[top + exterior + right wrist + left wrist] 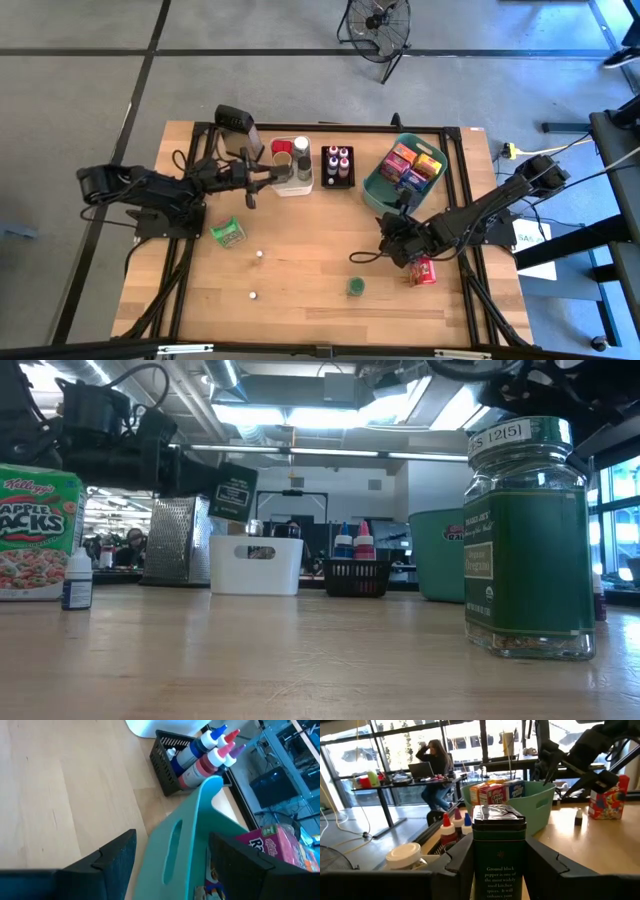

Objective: Pick & Place Kitchen Items
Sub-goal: Put the black spice can into the white bin

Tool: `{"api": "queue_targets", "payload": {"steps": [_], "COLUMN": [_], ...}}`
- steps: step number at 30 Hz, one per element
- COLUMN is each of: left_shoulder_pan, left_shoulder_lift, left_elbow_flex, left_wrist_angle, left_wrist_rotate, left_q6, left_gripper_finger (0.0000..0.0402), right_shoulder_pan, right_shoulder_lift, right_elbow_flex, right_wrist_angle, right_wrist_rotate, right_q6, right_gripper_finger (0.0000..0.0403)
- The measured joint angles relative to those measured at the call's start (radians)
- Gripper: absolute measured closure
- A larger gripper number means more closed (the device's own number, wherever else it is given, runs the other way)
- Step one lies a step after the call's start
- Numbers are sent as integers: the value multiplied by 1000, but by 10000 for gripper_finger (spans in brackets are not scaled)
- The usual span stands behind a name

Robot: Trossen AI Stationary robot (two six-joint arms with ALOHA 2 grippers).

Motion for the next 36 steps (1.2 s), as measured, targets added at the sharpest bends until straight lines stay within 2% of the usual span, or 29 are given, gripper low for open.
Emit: {"api": "queue_targets", "payload": {"steps": [5,8,16,23,27,36], "left_shoulder_pan": [12,25,56,57,56,56], "left_shoulder_lift": [74,143,349,491,531,534], "left_elbow_flex": [0,1,7,103,126,126], "left_wrist_angle": [68,163,352,357,356,357], "left_wrist_rotate": [8,42,57,112,116,116], "left_q6": [-4,-10,-47,-53,-56,-90], "left_gripper_finger": [272,272,272,272,272,272], "right_shoulder_pan": [0,0,-2,-2,-2,-2], "right_shoulder_lift": [0,0,0,0,0,0], "right_elbow_flex": [0,0,0,0,0,0], "right_wrist_angle": [59,81,88,88,88,89], "right_wrist_rotate": [0,0,-3,-7,-13,-14], "right_q6": [-62,-86,-87,-90,-90,-105], "right_gripper_finger": [153,153,153,153,153,153]}}
